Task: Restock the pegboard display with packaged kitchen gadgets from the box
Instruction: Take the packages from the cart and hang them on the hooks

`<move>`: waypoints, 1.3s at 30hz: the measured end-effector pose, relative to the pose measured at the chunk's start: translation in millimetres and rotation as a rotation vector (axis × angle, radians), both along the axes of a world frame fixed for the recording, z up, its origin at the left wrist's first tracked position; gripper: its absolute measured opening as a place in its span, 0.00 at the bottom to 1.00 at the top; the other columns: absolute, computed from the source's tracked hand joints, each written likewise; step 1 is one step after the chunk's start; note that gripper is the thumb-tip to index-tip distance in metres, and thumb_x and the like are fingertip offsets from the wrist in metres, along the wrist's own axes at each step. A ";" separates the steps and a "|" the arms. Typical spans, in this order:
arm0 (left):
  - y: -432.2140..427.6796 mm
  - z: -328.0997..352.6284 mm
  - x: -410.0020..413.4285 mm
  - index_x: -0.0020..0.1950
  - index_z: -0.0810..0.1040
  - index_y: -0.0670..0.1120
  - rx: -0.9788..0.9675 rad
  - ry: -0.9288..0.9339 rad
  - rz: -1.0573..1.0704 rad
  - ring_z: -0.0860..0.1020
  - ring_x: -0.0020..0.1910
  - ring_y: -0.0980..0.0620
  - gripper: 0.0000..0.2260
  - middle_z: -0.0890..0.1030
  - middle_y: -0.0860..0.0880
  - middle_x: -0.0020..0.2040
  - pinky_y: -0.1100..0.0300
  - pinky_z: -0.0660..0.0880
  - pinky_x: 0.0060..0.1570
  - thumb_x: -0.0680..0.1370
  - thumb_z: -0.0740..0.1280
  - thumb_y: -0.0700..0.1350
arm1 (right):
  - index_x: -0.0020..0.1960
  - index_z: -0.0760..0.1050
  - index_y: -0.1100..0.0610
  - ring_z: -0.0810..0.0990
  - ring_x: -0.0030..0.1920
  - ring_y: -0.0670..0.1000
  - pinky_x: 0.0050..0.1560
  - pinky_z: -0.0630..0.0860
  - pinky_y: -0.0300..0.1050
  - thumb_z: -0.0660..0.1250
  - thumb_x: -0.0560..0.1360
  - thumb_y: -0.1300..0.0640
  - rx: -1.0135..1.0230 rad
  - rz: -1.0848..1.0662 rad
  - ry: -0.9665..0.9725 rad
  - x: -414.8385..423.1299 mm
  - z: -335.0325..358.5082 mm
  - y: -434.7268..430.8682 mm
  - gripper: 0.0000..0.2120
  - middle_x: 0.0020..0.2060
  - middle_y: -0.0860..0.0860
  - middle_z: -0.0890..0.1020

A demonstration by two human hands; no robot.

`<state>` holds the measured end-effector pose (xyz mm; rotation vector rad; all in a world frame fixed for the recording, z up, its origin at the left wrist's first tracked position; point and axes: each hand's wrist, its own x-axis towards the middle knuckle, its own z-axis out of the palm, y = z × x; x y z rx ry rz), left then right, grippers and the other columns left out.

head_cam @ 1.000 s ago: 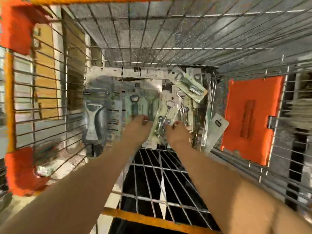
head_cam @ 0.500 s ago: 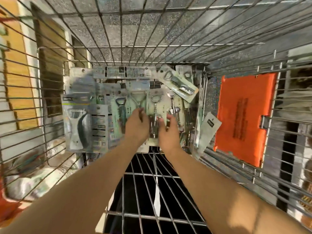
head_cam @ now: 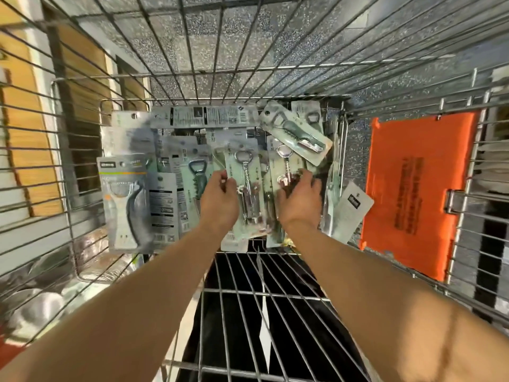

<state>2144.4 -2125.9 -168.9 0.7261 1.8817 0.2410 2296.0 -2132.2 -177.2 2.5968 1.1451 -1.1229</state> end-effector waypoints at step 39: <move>9.2 42.6 -6.8 0.82 0.65 0.49 -0.133 -0.106 -0.069 0.70 0.75 0.41 0.30 0.73 0.46 0.76 0.48 0.65 0.72 0.86 0.52 0.66 | 0.69 0.68 0.39 0.78 0.53 0.43 0.56 0.81 0.46 0.71 0.73 0.44 0.148 0.120 0.497 -27.5 39.8 -34.2 0.26 0.59 0.44 0.73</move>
